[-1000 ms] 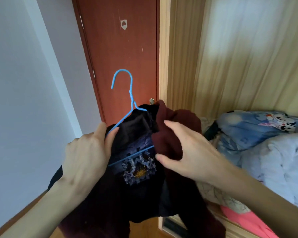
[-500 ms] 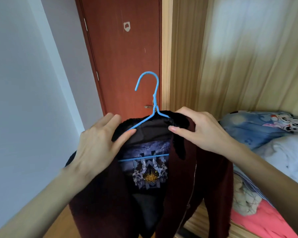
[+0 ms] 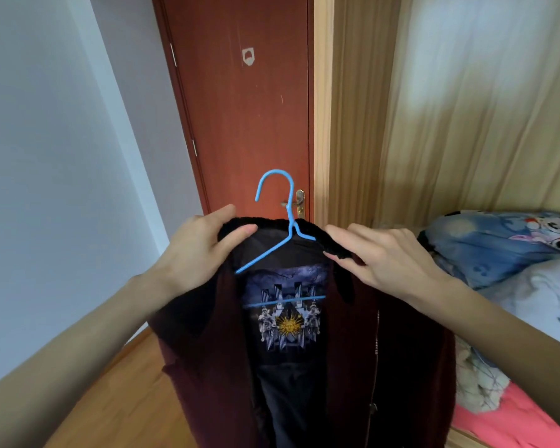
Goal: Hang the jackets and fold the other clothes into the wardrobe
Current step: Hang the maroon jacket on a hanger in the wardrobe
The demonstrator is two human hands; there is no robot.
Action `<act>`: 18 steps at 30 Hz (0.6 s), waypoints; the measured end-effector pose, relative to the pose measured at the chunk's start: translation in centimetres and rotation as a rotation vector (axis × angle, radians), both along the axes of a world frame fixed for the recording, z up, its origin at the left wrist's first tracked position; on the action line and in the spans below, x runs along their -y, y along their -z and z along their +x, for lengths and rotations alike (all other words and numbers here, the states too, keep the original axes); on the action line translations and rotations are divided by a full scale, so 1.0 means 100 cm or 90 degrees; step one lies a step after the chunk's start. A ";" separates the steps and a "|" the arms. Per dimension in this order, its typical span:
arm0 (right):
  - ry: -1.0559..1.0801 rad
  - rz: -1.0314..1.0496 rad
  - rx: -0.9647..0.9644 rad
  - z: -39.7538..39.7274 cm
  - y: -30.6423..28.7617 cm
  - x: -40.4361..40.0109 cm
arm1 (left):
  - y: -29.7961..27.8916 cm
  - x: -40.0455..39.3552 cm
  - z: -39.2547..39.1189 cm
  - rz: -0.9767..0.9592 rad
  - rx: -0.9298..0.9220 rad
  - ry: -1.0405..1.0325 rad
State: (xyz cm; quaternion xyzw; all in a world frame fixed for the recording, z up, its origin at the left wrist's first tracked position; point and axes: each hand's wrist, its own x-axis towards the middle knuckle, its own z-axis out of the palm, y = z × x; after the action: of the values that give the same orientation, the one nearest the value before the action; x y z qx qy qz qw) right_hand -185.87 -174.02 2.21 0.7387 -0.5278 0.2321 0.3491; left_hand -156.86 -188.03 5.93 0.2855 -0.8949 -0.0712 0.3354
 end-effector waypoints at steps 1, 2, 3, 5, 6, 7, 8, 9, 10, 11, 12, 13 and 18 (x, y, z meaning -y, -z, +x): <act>0.005 0.018 0.014 0.003 0.005 0.002 | -0.002 -0.006 -0.009 -0.028 0.011 -0.053; 0.009 0.049 0.061 0.006 0.010 0.004 | -0.003 -0.013 -0.018 -0.060 0.012 -0.110; 0.016 0.082 0.133 0.009 0.013 0.006 | -0.002 -0.021 -0.027 -0.098 0.004 -0.159; 0.019 0.101 0.274 0.009 0.016 0.006 | 0.003 -0.043 -0.040 -0.149 -0.035 -0.206; 0.013 0.087 0.327 0.007 0.017 0.005 | 0.009 -0.054 -0.043 -0.153 -0.064 -0.209; -0.002 0.071 0.376 0.004 0.017 0.002 | 0.016 -0.065 -0.043 -0.152 -0.084 -0.200; -0.030 0.059 0.417 0.001 0.017 -0.002 | 0.025 -0.074 -0.043 -0.155 -0.092 -0.176; -0.059 0.049 0.443 -0.001 0.016 -0.006 | 0.034 -0.081 -0.041 -0.154 -0.089 -0.130; -0.083 0.040 0.455 -0.002 0.015 -0.011 | 0.040 -0.085 -0.037 -0.143 -0.089 -0.070; -0.097 0.031 0.460 -0.003 0.014 -0.015 | 0.043 -0.083 -0.029 -0.122 -0.103 -0.009; -0.101 0.022 0.466 -0.005 0.014 -0.019 | 0.044 -0.076 -0.020 -0.114 -0.133 0.025; -0.096 0.011 0.477 -0.008 0.014 -0.024 | 0.042 -0.066 -0.011 -0.129 -0.171 0.015; -0.093 -0.024 0.512 -0.020 0.002 -0.038 | 0.025 -0.006 0.017 0.037 -0.132 -0.055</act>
State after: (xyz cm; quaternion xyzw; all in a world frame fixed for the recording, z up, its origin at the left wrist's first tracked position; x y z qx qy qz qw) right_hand -187.85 -170.19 2.01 0.6182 -0.5642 0.5360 0.1112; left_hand -155.19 -187.39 3.47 0.3246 -0.8398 -0.1120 0.4205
